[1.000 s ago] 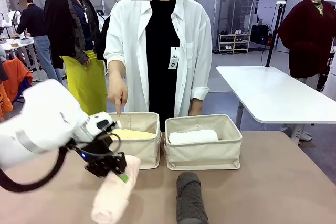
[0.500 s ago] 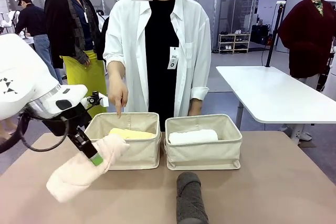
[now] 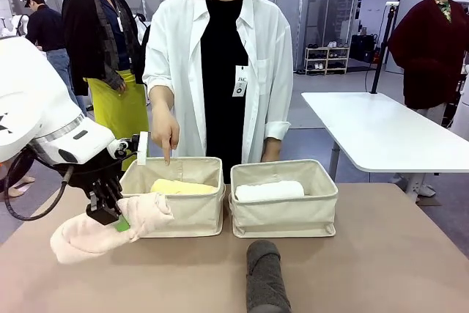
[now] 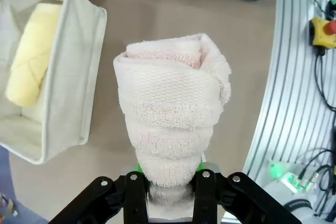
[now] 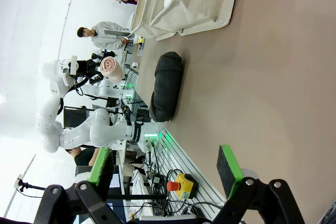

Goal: Divide the towels into two baskets.
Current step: Pick up one hotel-folded towel from the bottom of the table and place it in the Fabric basket indicated by the person.

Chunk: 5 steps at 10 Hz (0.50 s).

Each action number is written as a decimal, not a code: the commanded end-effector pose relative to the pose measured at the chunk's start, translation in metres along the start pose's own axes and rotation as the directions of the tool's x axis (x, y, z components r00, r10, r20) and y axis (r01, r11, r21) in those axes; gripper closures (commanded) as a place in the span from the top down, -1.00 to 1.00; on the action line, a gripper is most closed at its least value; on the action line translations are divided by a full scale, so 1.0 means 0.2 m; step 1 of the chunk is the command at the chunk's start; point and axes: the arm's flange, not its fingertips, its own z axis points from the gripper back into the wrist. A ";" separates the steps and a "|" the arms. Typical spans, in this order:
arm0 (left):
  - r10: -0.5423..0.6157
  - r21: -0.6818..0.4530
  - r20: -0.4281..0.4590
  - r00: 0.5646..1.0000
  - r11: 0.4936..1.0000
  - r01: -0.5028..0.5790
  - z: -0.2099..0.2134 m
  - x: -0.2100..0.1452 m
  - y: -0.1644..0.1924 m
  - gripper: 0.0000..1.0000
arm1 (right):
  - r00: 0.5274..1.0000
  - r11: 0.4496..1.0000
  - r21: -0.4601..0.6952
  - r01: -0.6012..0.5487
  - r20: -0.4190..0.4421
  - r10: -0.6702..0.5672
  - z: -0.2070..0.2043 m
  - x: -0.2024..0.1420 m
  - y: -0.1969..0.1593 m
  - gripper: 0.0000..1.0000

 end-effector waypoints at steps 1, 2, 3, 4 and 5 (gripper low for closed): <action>0.018 -0.011 -0.001 1.000 1.000 -0.018 -0.02 0.00 0.00 -0.37 | 1.000 1.000 0.002 -0.020 -0.002 0.020 0.01 -0.01 0.01 1.00; 0.018 -0.011 -0.001 1.000 1.000 -0.018 -0.02 0.00 0.00 -0.37 | 1.000 1.000 0.002 -0.020 -0.002 0.020 0.01 -0.01 0.01 1.00; 0.003 -0.004 -0.003 1.000 1.000 -0.003 -0.01 0.00 0.00 -0.32 | 1.000 1.000 0.002 -0.020 -0.002 0.020 0.01 -0.01 0.01 1.00; -0.095 0.118 0.034 0.995 0.989 0.091 0.07 -0.03 0.01 -0.32 | 1.000 1.000 0.002 -0.020 -0.002 0.020 0.01 -0.01 0.01 1.00; -0.112 0.241 -0.034 0.993 0.964 0.117 0.11 0.03 0.11 -0.32 | 1.000 1.000 0.002 -0.020 -0.002 0.020 0.01 -0.01 0.01 1.00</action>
